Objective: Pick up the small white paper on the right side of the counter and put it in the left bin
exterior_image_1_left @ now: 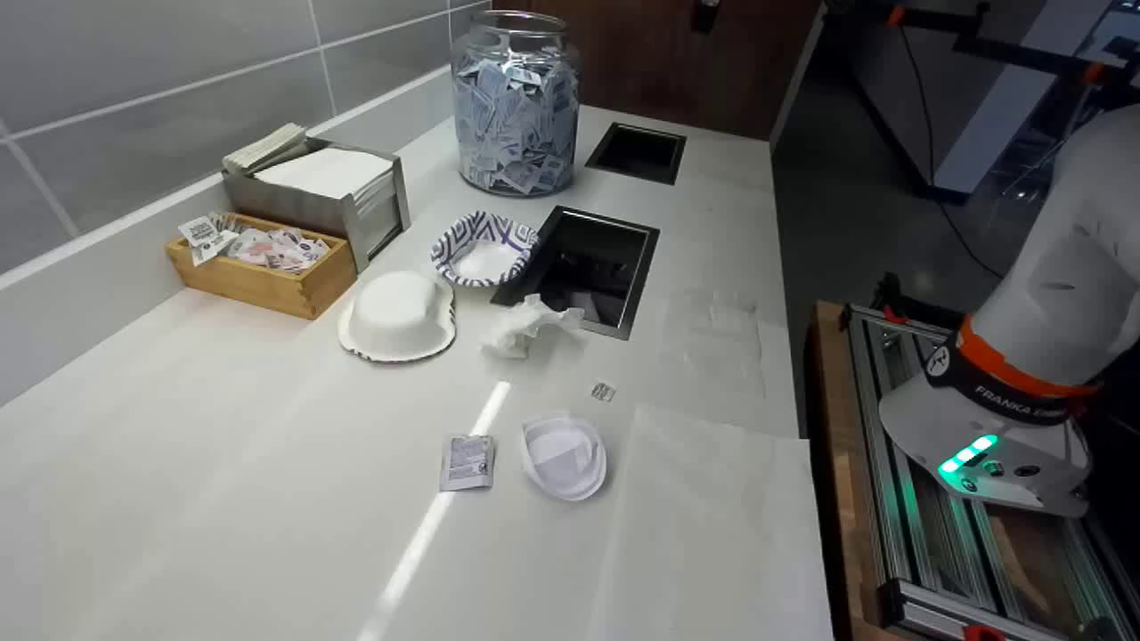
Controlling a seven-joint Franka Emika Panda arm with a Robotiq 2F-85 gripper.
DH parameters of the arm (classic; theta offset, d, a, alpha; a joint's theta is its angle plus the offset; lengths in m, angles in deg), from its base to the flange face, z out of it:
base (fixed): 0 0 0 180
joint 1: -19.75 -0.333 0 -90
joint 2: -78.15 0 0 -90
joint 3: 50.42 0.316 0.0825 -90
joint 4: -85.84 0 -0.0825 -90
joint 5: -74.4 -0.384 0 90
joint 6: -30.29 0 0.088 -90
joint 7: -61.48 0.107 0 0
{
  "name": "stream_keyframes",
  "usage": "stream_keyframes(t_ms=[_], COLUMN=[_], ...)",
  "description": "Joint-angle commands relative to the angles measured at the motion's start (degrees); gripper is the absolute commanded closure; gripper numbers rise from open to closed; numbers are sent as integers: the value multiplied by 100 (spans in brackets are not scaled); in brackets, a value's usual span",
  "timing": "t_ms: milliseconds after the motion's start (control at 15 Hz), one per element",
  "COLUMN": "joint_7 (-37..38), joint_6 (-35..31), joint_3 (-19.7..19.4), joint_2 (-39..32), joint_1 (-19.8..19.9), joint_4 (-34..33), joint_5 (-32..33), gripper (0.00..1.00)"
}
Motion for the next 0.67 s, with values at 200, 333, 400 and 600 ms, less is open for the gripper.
stream_keyframes(t_ms=[200,333,400,600], joint_7=[-21,-21,220,816], joint_6=[9,9,-144,-364], joint_3=[47,47,86,104], joint_2=[-8,-9,-52,-93], joint_1=[56,56,162,361], joint_4=[-9,-9,36,211], joint_5=[-27,-27,91,59], gripper=[0,0,0,0])
